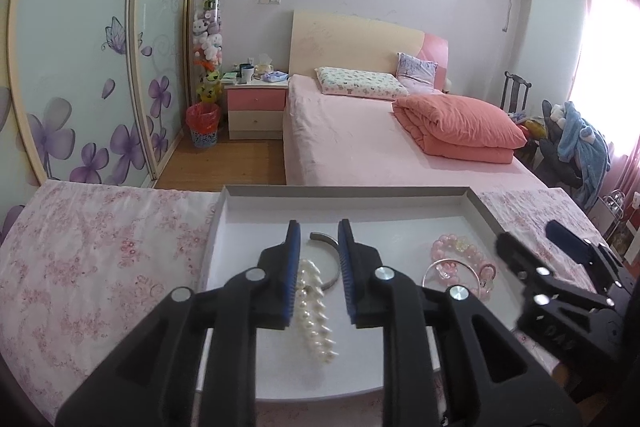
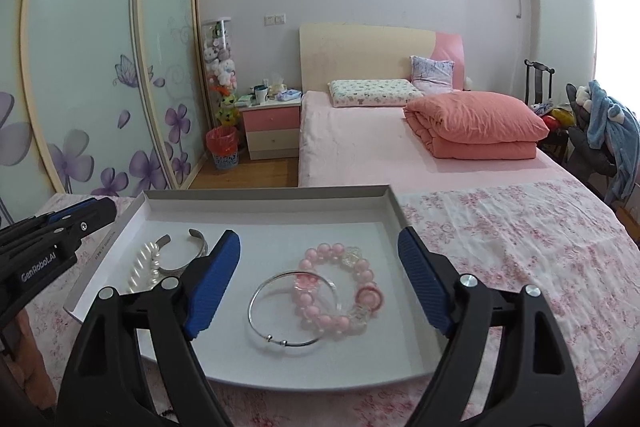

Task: Organize jewelry
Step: 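Withdraw both open grippers from the tray toward the remaining jewelry, then grasp the dark red bead bracelet with the right gripper while the left gripper grasps the pearl earring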

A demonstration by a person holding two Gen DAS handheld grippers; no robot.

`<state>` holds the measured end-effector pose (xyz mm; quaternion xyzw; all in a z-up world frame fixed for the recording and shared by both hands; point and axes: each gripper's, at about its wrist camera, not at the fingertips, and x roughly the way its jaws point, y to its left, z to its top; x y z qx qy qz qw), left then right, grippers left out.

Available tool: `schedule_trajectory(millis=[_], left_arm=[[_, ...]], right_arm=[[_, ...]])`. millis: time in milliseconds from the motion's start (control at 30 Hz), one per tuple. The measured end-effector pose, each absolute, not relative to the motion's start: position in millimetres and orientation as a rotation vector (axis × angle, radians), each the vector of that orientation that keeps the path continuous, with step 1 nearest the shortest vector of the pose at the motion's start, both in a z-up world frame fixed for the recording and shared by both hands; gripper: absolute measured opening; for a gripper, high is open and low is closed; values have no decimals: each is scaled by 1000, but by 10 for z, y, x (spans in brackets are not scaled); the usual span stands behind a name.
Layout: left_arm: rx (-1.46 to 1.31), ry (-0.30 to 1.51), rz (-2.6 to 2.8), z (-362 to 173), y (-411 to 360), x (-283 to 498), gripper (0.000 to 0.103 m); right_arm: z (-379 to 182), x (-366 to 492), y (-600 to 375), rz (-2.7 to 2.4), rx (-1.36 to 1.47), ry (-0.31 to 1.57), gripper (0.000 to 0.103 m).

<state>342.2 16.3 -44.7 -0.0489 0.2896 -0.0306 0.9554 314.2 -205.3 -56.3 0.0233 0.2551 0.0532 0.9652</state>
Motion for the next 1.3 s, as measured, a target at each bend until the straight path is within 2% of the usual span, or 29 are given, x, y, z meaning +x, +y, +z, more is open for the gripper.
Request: schedule_trajectory(millis=[167,533,700,933,1000,1067,1300], left_arm=[[-118,583,-34,-364,377,3268,28],[-149,696,-15,-576,795,2580,30],[-143,749,-19,-731,795,2224,38],[-145,833,-44,-964,723,1945,38],[-147,841,-46,-995,713,1899,38],[-150,848,-42,-1018,706,1857,38],[-153,856,-42,-1016,675,1792,38]], right_arm=[[-499,2997,-2239,88,70,510,81],[-629,2459,-2527,65,77,596,81],[-811,2242,-2566,56,69,680,81],[-1068,2017,-2581,64,68,806,80],[-1084,2005,-2530,81,68,820,79],[-1098,1986,-2473,103,63,828,74],[-1127,2050,-2255,184,54,859,72]])
